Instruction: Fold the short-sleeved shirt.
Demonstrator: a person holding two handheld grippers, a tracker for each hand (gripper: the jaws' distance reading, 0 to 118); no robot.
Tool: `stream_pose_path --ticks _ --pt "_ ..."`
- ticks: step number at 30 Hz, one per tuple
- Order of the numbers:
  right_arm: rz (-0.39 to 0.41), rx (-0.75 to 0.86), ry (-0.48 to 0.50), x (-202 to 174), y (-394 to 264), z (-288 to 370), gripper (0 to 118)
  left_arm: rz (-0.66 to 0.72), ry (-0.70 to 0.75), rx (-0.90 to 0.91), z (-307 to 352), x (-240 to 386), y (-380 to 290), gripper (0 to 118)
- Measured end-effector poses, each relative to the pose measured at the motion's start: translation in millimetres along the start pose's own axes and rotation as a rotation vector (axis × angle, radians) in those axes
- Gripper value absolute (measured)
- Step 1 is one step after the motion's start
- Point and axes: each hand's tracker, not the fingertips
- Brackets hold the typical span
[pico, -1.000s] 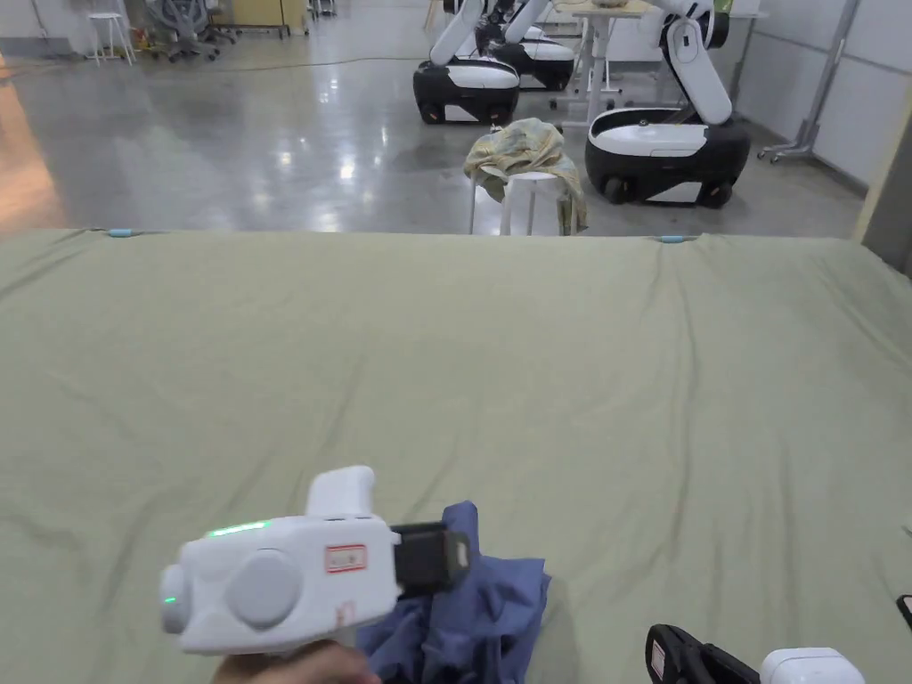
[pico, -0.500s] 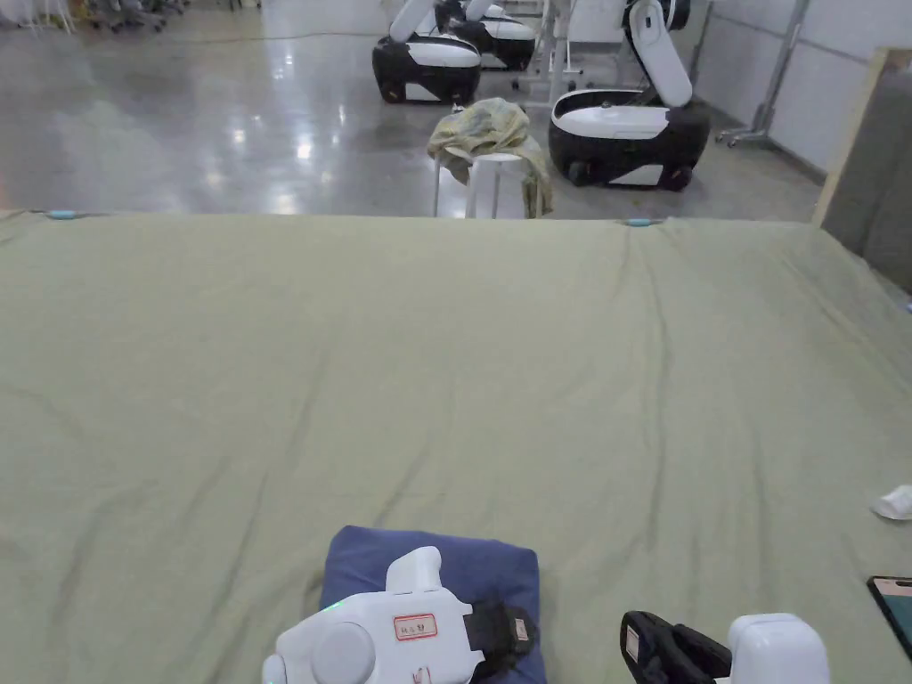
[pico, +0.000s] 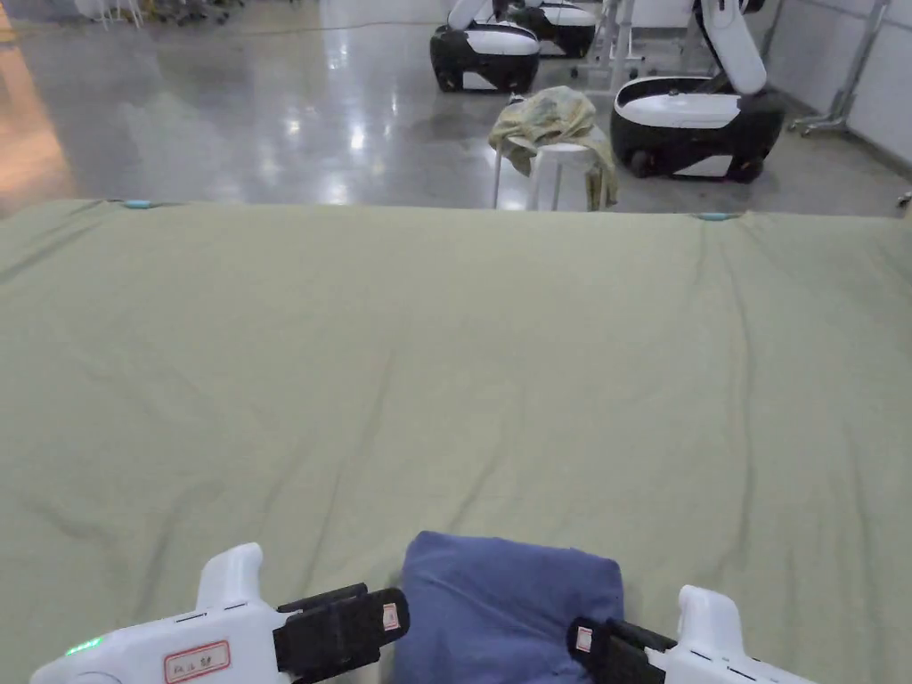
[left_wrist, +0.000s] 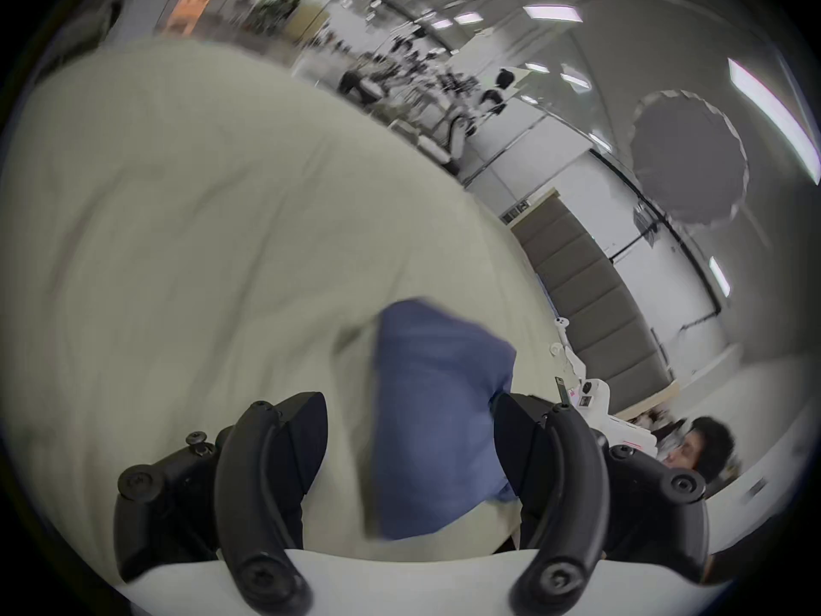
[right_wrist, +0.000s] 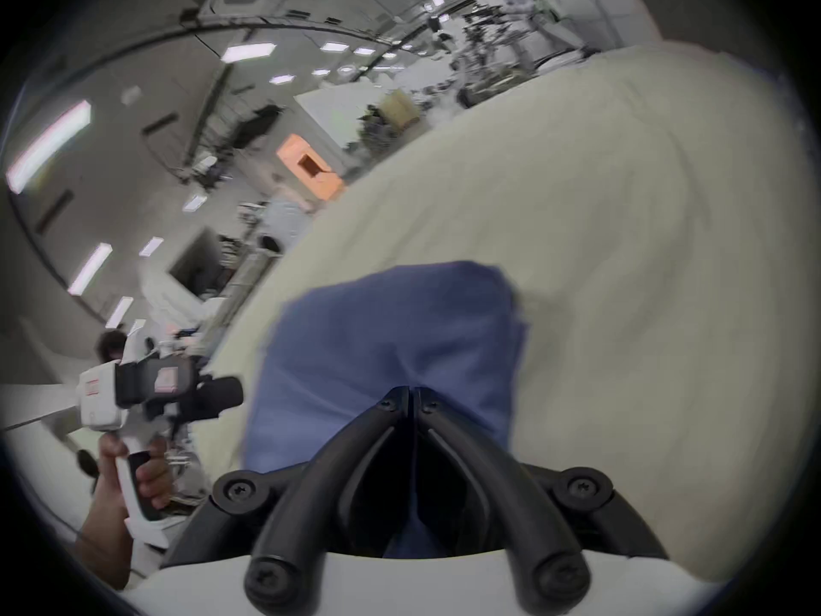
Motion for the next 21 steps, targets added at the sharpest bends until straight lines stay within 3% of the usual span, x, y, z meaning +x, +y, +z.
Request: stream_pose_path --ticks 2,6,9,10,11,12,13,14,17,21 --pt "-0.098 0.032 0.094 4 2 7 5 0.104 -0.060 -0.046 -19 -24 -10 78" --pt "-0.041 0.026 0.064 -2 2 9 5 0.238 -0.362 -0.059 -66 -39 -28 78" --pt "-0.033 0.024 0.062 -4 3 8 5 0.280 -0.442 -0.141 -105 -25 -28 77" --pt "-0.034 0.023 0.062 -4 3 7 5 0.234 -0.424 -0.158 -115 -17 -28 75" --pt "-0.034 0.021 0.063 -4 3 7 5 0.197 -0.344 -0.169 -119 -9 -26 63" --pt "-0.035 0.023 0.062 -3 3 8 5 0.169 -0.214 -0.199 -123 0 -23 27" --pt "-0.034 0.025 0.058 -3 3 9 5 0.160 -0.152 -0.213 -123 4 -22 26" --pt "-0.032 0.026 0.060 -3 2 11 5 0.176 -0.225 -0.193 -118 7 -19 25" --pt "-0.023 0.038 0.067 -6 2 20 5 0.075 -0.124 -0.191 -101 20 -9 25" --pt "-0.005 0.064 0.062 -19 3 31 5 0.071 -0.022 -0.124 -49 -10 11 25"
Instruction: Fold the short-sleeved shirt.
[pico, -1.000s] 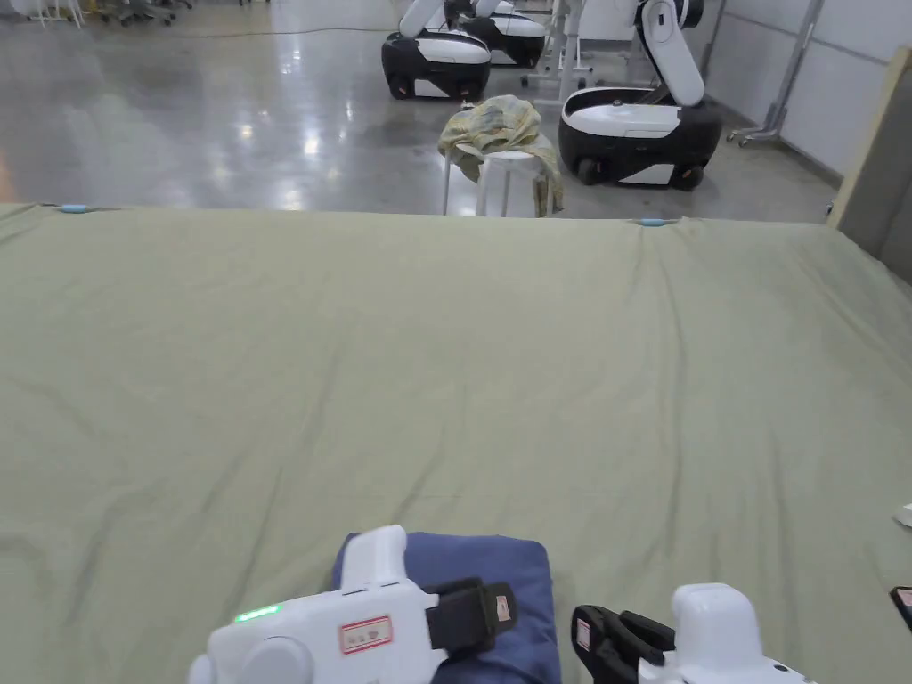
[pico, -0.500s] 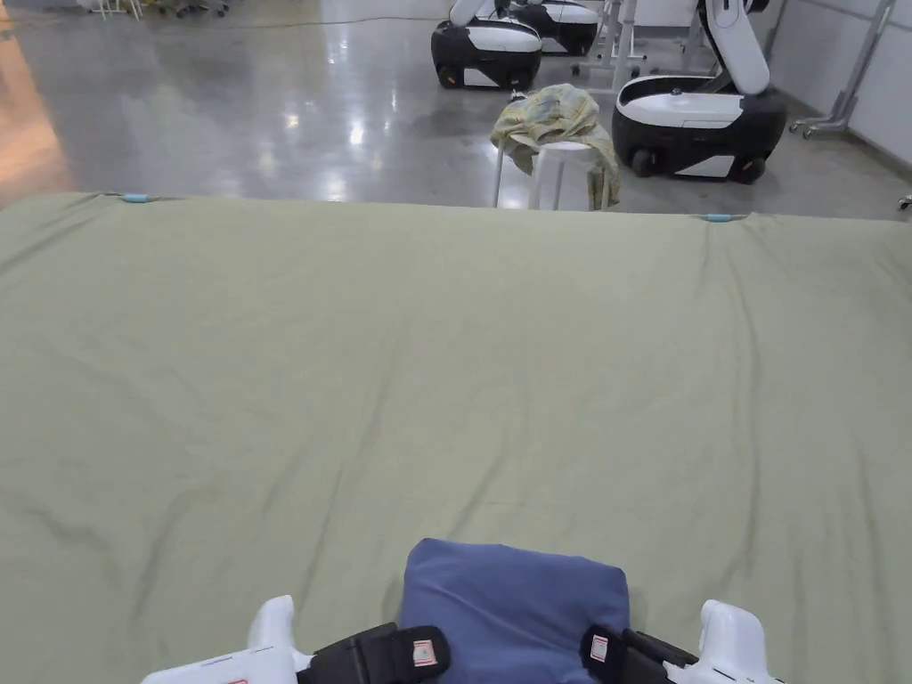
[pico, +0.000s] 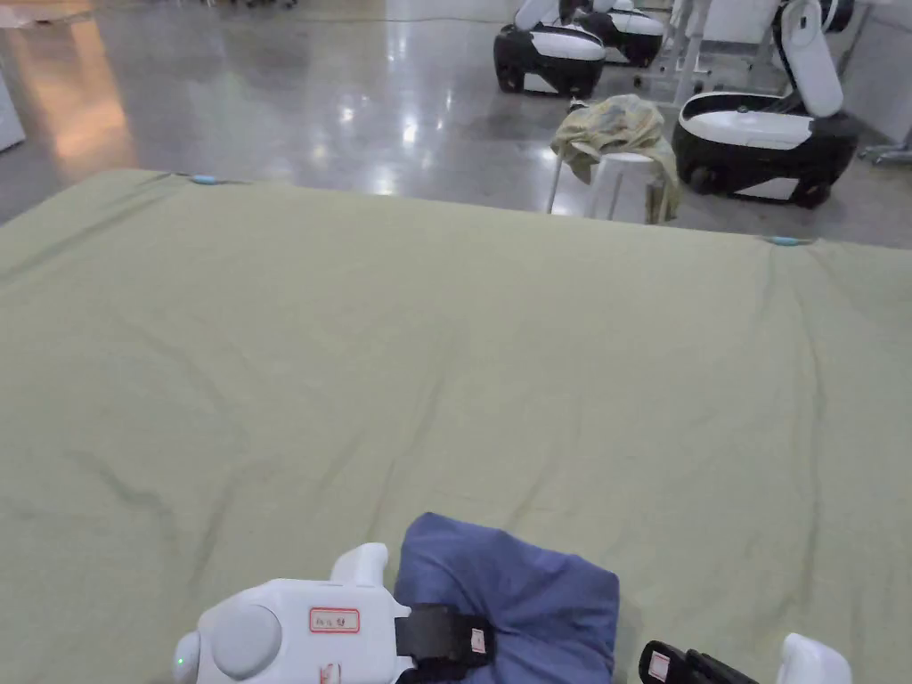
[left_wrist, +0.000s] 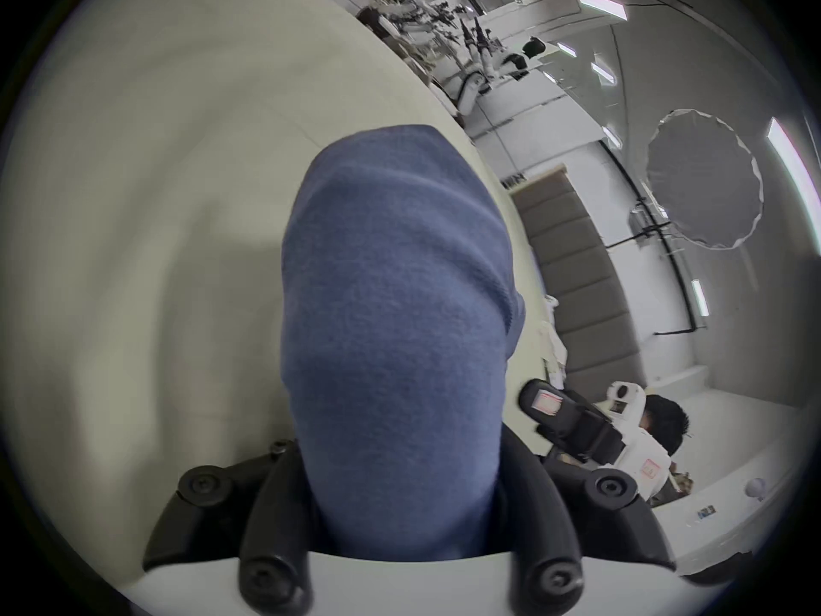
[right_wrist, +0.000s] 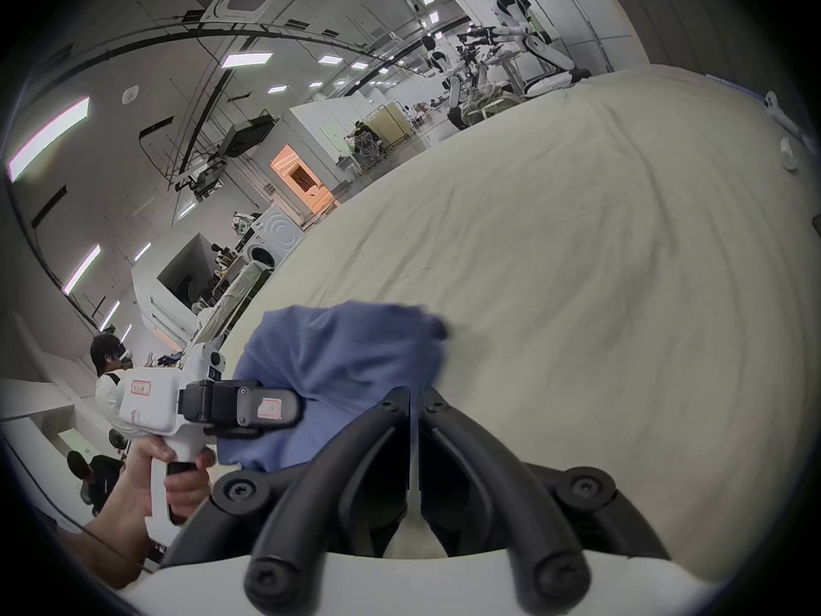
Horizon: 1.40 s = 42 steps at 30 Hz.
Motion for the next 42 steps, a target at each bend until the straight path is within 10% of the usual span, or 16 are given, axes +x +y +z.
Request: stream_pose_path --ticks 11,18,20,23,34,37,42 --pt "0.025 -0.012 0.006 -38 -15 -10 5 0.002 0.450 0.164 247 -160 87 24" --pt "0.070 -0.036 0.019 -64 -21 -24 5 0.191 0.383 0.209 302 -222 99 24" --pt "0.067 -0.040 0.025 -65 -21 -27 5 0.161 0.391 0.219 299 -217 92 32" --pt "0.072 -0.046 0.020 -69 -19 -27 5 0.155 0.439 0.241 318 -197 80 81" --pt "0.243 0.077 -0.080 -102 31 18 5 -0.362 0.636 0.587 284 -4 57 80" --pt "0.312 0.196 -0.168 -111 66 43 5 -0.554 0.602 0.694 211 72 44 72" --pt "0.446 0.412 -0.277 -131 124 88 4 -0.762 0.523 0.883 120 177 22 5"
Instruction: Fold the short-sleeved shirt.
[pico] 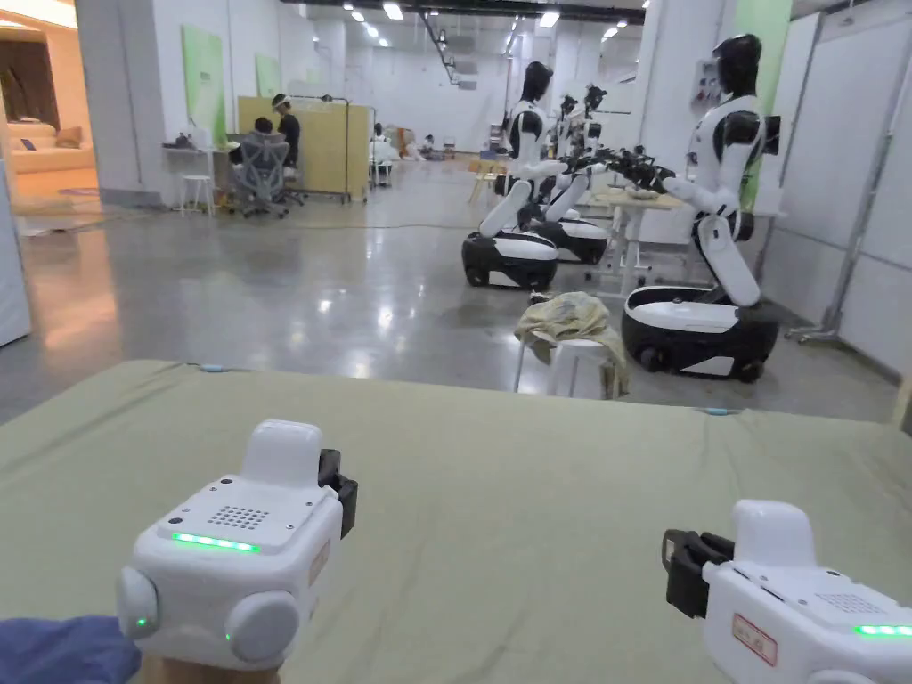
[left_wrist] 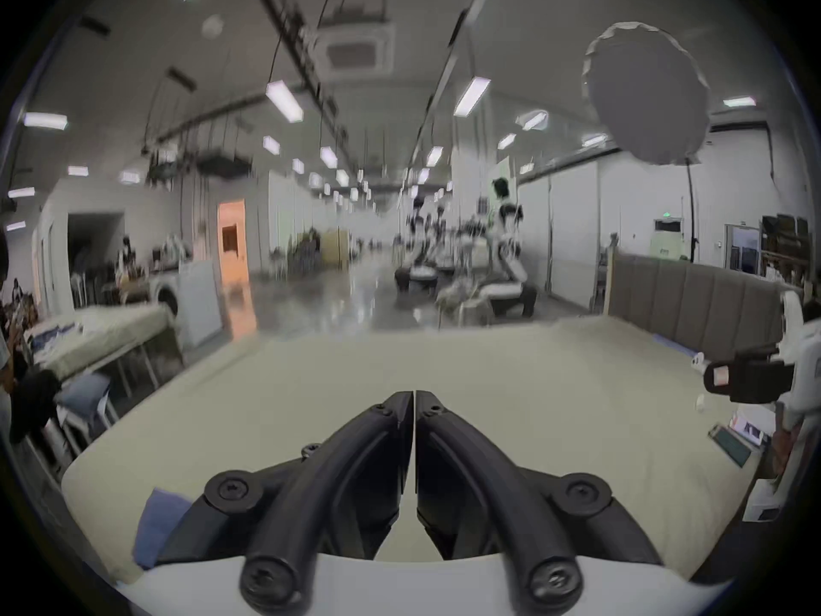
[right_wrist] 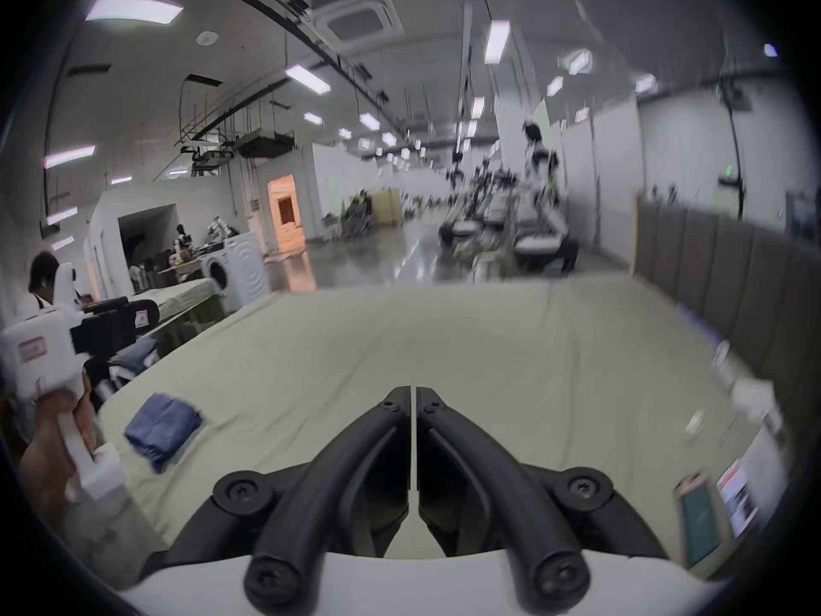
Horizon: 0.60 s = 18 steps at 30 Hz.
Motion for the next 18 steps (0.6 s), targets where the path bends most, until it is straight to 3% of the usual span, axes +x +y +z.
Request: stream_pose_path --ticks 1,4,10,18 --pt "0.041 0.048 -0.019 4 12 3 1 0.018 -0.025 0.066 0 16 9 5" --pt "0.122 0.135 -0.103 12 40 10 1 0.055 -0.064 0.035 -2 50 37 5" --pt "0.110 0.212 -0.084 21 72 27 0 -0.018 -0.034 0.102 7 68 63 5" --pt "0.099 0.199 -0.072 14 68 27 1 0.020 0.002 0.070 13 56 66 5"
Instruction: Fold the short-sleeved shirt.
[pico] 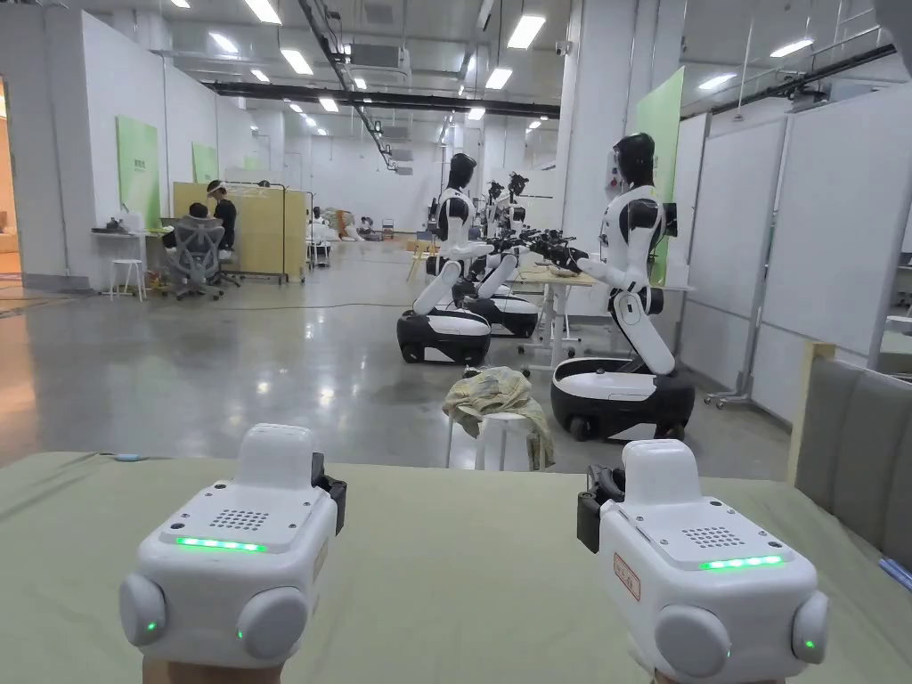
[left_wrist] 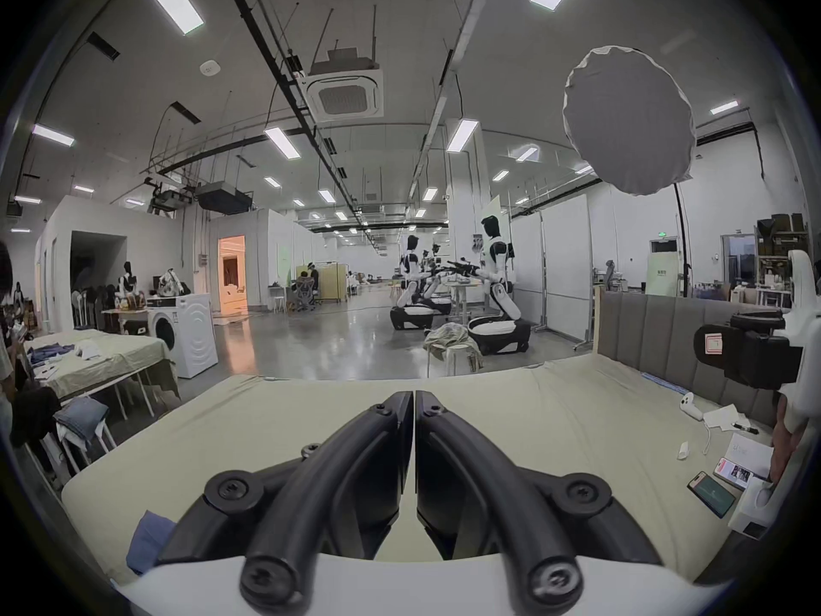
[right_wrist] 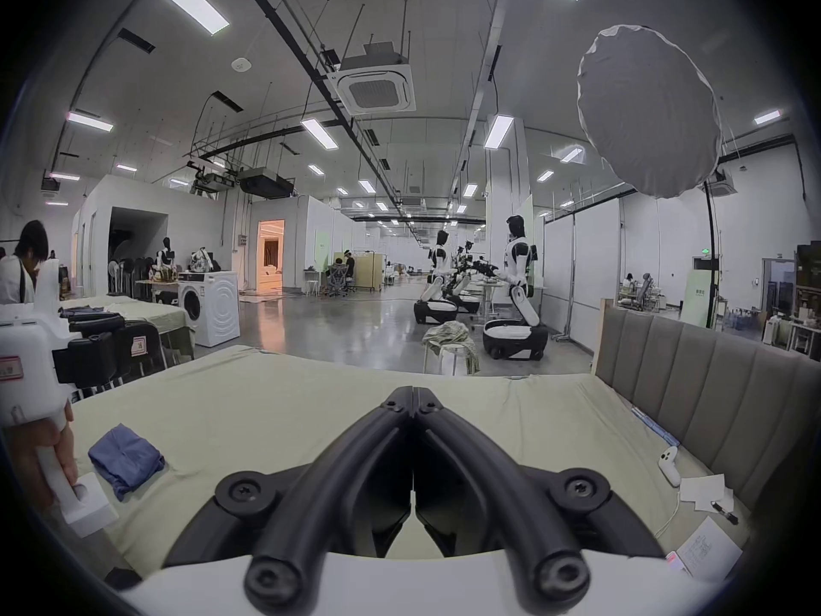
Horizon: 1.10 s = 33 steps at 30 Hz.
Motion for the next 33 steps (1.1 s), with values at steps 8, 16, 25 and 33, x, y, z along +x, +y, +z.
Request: stream_pose_path --ticks 8,16,25,33 --pt "-0.027 -0.002 0.007 -1 -6 -2 25 0.011 0.016 0.014 5 -4 2 56" --pt "-0.040 -0.017 0.026 -5 -9 -6 102 0.012 -0.003 0.056 10 -4 4 77" --pt "-0.035 -0.052 0.054 -16 6 -1 118 0.017 0.004 0.050 11 -3 9 77" --pt "-0.014 -0.055 0.044 -21 11 7 118 0.029 -0.001 0.042 13 -2 5 77"
